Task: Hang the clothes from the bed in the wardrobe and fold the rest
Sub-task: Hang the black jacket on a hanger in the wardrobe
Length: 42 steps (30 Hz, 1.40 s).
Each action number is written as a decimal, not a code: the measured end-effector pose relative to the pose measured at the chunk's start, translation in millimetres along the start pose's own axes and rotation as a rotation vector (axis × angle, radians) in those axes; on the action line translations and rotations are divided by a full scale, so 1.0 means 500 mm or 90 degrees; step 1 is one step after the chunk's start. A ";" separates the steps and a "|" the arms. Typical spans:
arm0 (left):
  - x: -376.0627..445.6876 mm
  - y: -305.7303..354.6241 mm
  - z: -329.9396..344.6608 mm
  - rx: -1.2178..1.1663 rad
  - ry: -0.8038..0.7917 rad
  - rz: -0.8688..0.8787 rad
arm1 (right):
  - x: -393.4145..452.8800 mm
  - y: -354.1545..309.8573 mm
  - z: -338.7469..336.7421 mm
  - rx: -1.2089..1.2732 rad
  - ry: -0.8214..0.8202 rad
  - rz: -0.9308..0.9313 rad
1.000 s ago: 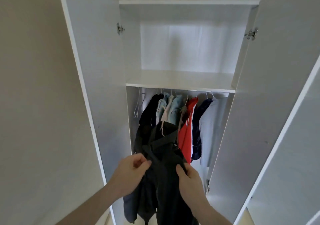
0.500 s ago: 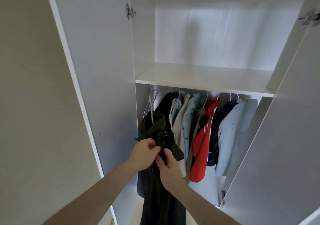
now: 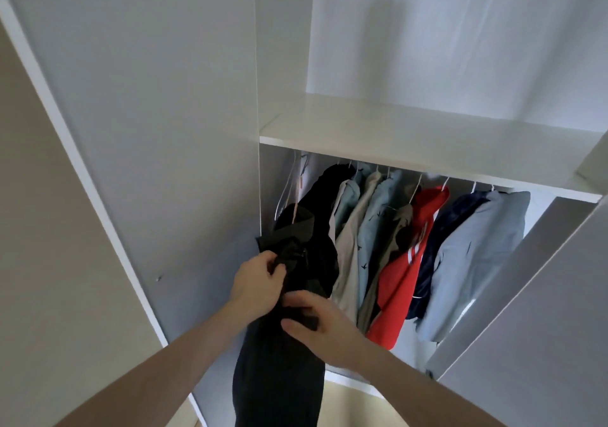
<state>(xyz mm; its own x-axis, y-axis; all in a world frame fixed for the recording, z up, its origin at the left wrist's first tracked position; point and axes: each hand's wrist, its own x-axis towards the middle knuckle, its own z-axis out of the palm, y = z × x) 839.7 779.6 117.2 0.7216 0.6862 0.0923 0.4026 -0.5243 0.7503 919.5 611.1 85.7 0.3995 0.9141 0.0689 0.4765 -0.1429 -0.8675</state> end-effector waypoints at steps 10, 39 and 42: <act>0.051 -0.019 0.037 0.055 0.034 -0.082 | 0.334 0.168 -0.327 -0.474 0.039 0.033; 0.171 0.011 0.087 0.105 0.121 -0.107 | 0.512 0.338 -0.414 -1.156 -0.364 0.062; 0.185 0.028 0.099 0.126 0.132 -0.134 | 0.491 0.337 -0.437 -1.152 -0.382 0.074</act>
<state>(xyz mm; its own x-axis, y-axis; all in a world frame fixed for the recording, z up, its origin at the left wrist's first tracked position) 940.2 810.5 103.9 0.4890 0.8671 0.0952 0.6466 -0.4335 0.6277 1269.0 728.8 63.9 0.3894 0.8078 -0.4425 0.7590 -0.0092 0.6510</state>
